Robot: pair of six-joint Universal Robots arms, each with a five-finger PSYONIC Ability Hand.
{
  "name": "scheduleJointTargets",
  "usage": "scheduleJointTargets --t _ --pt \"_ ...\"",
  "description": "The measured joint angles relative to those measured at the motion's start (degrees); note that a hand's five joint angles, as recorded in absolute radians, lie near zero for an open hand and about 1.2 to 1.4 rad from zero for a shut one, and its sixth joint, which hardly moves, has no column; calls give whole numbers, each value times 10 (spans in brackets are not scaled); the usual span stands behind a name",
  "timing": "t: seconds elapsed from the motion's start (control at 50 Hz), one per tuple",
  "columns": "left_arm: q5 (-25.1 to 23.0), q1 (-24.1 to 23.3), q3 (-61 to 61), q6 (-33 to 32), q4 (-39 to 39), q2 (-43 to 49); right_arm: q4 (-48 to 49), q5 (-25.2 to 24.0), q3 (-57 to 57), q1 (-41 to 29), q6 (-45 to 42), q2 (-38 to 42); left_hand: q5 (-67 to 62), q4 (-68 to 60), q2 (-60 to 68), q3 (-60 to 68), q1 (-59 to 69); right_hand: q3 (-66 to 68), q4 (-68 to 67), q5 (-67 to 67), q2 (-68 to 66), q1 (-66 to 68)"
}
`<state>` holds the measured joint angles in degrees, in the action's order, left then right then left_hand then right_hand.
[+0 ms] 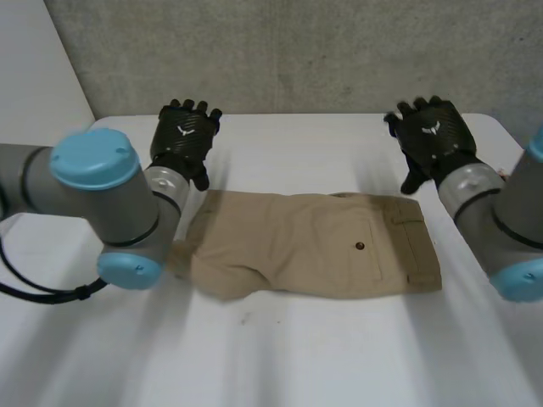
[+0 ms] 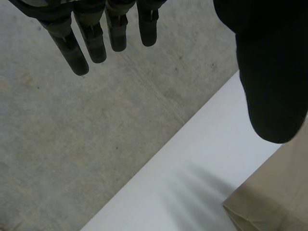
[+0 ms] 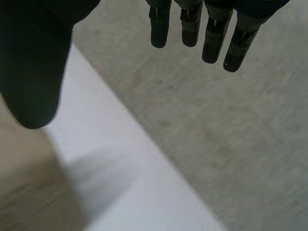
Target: Fold the shorts.
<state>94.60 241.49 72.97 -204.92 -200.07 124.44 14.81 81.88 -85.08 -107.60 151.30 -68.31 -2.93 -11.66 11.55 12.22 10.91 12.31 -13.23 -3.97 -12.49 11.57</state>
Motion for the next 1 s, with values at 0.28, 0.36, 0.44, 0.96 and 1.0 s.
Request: scheduleJointTargets --t 0.28,0.36,0.44,0.96,1.0 --pt "-4 -8 208 90 5 -161 -139 -90 -160 75 50 -52 0 0 0 0 0 173 -165 -147 -173 140" --pt "-5 -8 243 119 5 -179 -113 -100 -191 92 50 -50 0 0 0 0 0 193 -182 -163 -190 152" --pt "-5 -8 271 137 5 -189 -73 -102 -211 106 46 -39 0 0 0 0 0 193 -182 -163 -191 152" --pt "-1 -7 298 140 5 -187 2 -93 -199 137 19 23 0 0 0 0 0 544 -549 -498 -549 394" --pt "-1 -6 301 140 5 -191 -4 -92 -194 157 13 19 0 0 0 0 0 544 -549 -498 -549 394"
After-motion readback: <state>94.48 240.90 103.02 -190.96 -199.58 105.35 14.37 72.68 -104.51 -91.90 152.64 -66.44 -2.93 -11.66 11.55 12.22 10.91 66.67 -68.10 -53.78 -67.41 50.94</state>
